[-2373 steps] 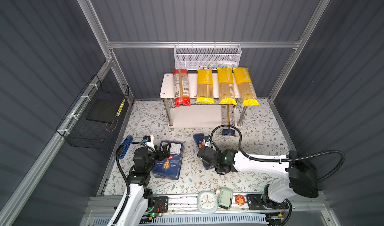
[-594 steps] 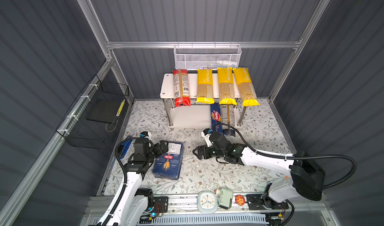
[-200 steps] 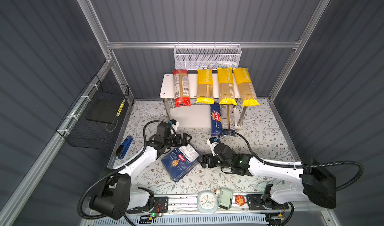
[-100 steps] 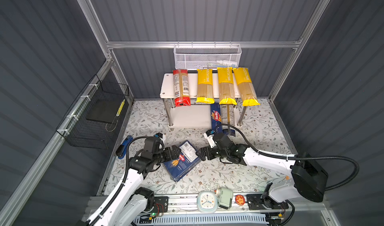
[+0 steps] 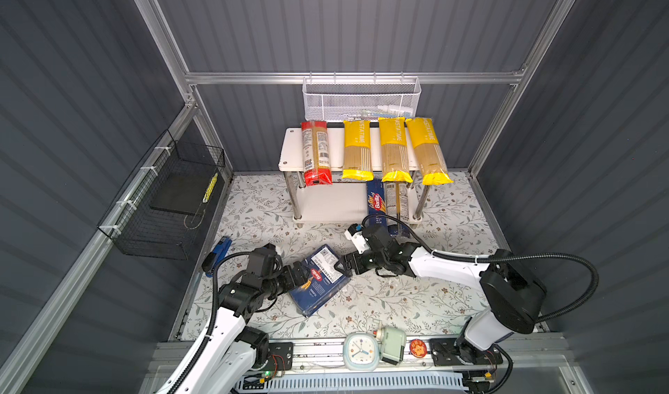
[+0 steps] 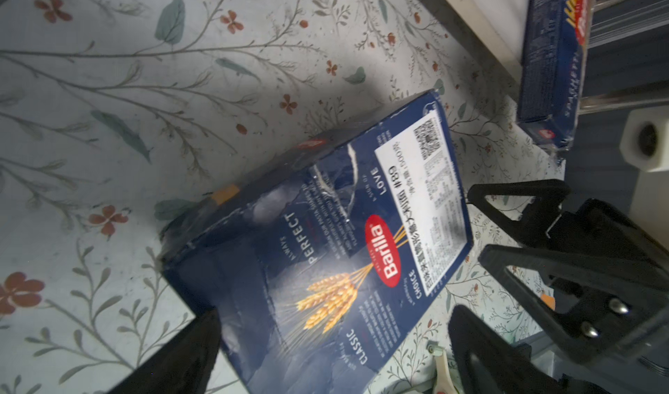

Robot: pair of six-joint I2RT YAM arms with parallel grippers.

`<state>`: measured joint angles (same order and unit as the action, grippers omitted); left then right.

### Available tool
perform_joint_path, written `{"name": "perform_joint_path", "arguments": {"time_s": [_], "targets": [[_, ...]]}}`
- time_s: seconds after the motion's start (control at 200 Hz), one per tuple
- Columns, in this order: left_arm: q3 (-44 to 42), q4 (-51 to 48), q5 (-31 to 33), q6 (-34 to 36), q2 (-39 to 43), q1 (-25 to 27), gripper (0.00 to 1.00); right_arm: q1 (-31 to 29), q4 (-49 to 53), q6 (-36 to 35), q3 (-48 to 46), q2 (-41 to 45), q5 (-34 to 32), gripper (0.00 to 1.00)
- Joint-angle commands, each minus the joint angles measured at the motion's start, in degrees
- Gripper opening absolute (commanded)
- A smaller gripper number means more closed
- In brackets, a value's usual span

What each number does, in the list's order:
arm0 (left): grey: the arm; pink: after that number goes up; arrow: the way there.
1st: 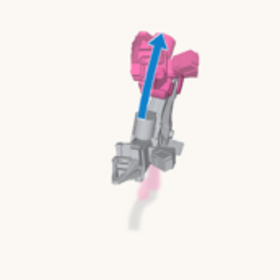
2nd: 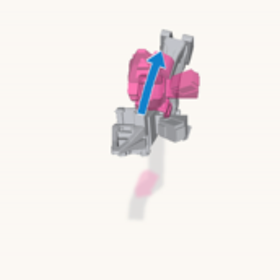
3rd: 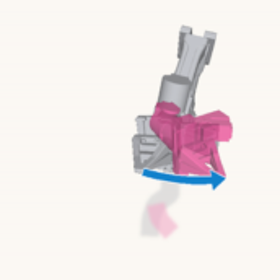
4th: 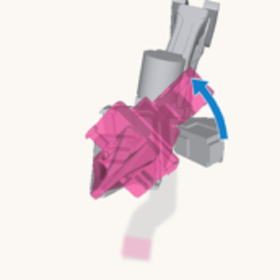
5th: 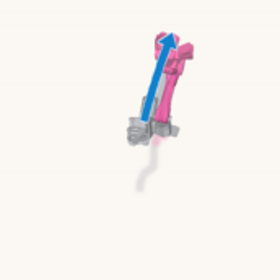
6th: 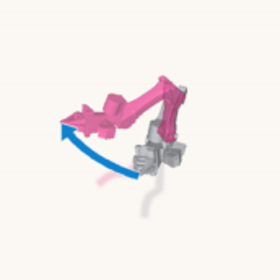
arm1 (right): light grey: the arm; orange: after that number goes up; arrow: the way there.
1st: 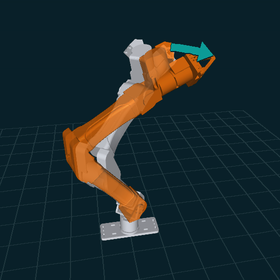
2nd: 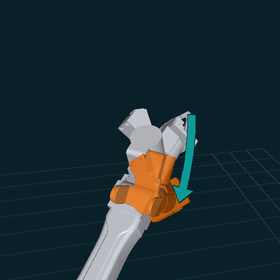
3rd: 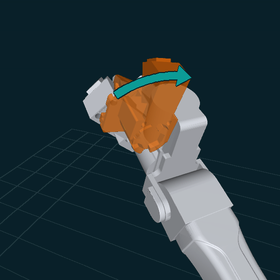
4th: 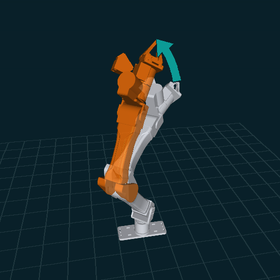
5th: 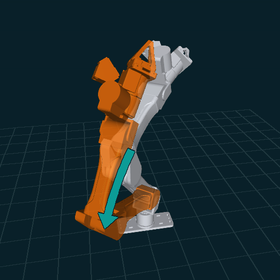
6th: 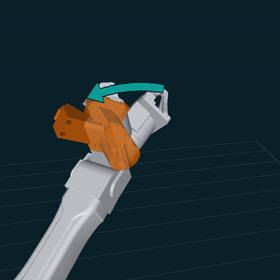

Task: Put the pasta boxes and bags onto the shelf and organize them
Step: 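Grasp the wide blue Barilla box with both grippers from opposite ends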

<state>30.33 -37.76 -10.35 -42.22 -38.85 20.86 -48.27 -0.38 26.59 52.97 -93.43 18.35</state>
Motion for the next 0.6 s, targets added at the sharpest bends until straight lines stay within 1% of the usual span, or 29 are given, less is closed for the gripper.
{"name": "perform_joint_path", "arguments": {"time_s": [0.0,0.135,0.245,0.315,0.355,0.49,0.59], "targets": [[-1.4,-3.9,2.3,-3.4,2.0,0.0,0.99,0.1,-1.6,0.4,1.2,-1.0,3.1,0.95],[-2.2,-4.8,1.8,-3.7,2.5,0.0,0.99,0.1,-3.5,1.3,1.0,-2.5,4.0,0.95],[-4.9,-0.7,-2.5,-4.9,2.2,0.1,0.99,0.0,-4.7,1.9,1.3,-4.1,5.3,0.95],[-6.7,2.8,-6.5,-5.3,2.7,0.1,0.99,0.0,-5.0,2.2,1.2,-4.7,5.6,0.95],[-7.4,3.8,-7.4,-5.8,3.5,0.1,0.99,0.0,-5.8,2.5,0.8,-4.5,5.6,0.95],[-8.2,1.2,-6.1,-5.3,6.8,0.1,0.99,-0.1,-7.5,3.4,-0.5,-4.1,5.0,0.93],[-9.2,0.6,-5.3,-6.0,8.4,0.1,0.99,-0.1,-9.6,4.3,-1.6,-4.1,6.0,0.92]]}}
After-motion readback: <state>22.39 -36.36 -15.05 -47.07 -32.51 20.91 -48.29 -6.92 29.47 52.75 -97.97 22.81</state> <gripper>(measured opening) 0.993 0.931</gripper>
